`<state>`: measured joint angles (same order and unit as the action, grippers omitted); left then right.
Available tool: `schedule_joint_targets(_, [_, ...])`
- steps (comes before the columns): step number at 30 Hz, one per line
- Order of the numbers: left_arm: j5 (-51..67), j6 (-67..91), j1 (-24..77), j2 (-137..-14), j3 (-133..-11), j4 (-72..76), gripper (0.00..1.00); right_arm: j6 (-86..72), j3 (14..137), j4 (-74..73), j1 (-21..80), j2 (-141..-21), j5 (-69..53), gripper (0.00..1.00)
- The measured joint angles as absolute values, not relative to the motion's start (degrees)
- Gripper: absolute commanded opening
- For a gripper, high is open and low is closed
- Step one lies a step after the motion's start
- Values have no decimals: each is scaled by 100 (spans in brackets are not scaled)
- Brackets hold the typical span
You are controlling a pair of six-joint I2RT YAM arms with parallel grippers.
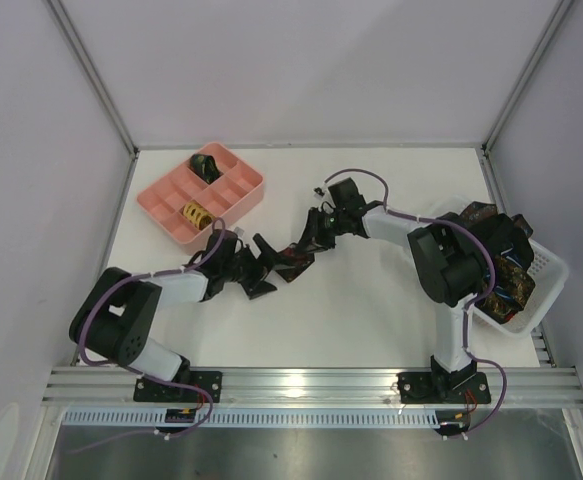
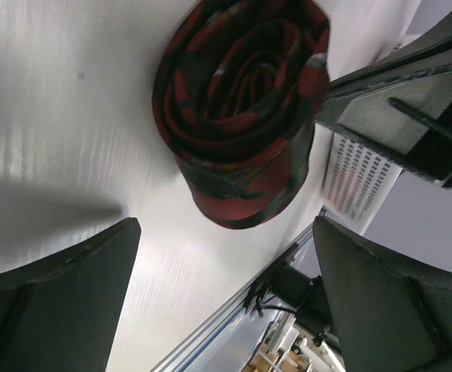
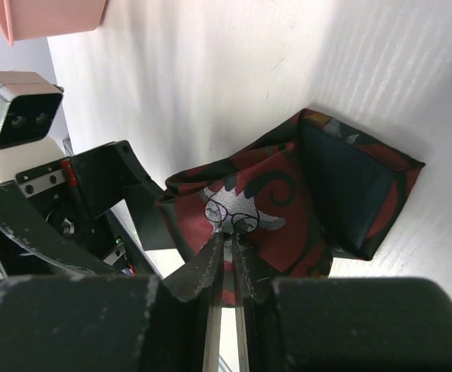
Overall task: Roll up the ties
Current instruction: Place the rolled tie into the container
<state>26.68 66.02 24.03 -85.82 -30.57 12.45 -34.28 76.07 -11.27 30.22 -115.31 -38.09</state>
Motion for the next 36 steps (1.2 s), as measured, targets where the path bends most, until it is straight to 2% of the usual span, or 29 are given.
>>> schedule_joint_targets(9, [2307, 7070, 2491, -8720, -3057, 1837, 99, -3511, 7607, -961, 2950, -11655, -3903, 14])
schedule_joint_targets(36, [1481, 7955, 2906, -9487, -3511, 2095, 84, -3632, 7616, -821, 2803, -11854, -4152, 13])
